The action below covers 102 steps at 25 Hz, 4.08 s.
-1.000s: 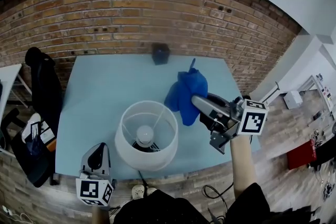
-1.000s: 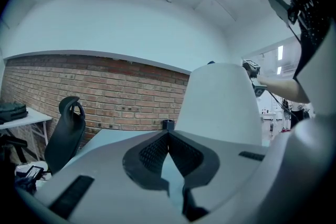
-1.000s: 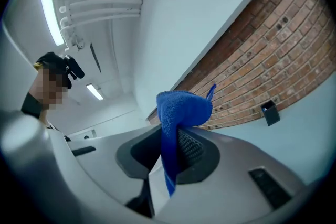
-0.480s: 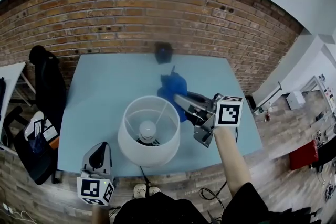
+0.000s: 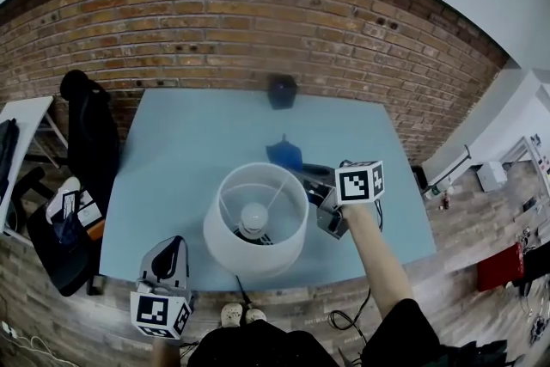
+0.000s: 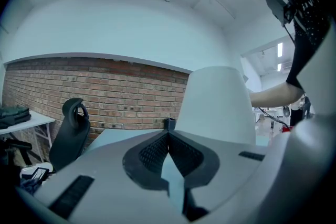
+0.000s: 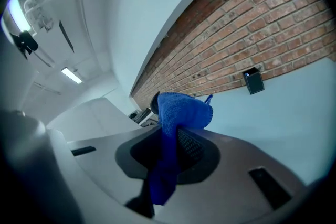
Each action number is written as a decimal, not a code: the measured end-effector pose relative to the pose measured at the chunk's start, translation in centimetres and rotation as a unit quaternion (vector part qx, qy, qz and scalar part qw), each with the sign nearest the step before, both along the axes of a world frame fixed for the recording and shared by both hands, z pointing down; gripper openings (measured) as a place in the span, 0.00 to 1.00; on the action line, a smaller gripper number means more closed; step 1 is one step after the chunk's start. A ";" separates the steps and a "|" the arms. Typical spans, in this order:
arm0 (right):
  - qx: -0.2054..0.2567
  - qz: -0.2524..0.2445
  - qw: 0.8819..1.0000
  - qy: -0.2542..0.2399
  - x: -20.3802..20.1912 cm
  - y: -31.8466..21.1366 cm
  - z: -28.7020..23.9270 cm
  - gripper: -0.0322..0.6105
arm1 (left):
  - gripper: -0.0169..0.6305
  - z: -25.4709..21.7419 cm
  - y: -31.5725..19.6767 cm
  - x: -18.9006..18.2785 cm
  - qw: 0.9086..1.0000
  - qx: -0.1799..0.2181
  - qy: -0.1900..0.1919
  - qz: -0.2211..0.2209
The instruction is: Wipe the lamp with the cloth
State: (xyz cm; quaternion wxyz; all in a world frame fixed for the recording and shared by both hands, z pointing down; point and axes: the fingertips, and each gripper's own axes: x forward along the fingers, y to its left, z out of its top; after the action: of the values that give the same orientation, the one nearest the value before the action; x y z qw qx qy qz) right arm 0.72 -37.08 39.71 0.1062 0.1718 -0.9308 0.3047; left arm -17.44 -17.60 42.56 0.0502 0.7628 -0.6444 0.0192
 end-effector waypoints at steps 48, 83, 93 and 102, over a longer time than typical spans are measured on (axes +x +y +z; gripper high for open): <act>-0.071 -0.451 0.888 0.062 -14.2 3.1 2.1 0.15 | 0.04 -0.5 2.4 -3.0 0.994 0.004 0.014 -0.111; 0.123 -0.759 0.444 0.459 -14.9 20.0 -2.7 0.15 | 0.04 -1.5 5.9 -5.2 0.992 0.045 0.034 -0.110; 0.163 -0.762 0.316 0.541 -14.3 23.5 4.9 0.15 | 0.04 0.5 8.0 -8.5 0.988 0.028 0.043 -0.145; 0.335 -0.687 0.462 0.450 -16.4 28.7 -3.3 0.15 | 0.04 0.1 6.7 -9.5 0.990 0.049 0.037 -0.124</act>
State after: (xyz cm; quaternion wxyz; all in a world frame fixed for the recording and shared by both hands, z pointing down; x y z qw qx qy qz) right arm -15.70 -8.38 36.44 0.6197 -0.3872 -0.6025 -0.3210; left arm -26.94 -10.94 42.67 0.0386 0.6784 -0.7322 -0.0466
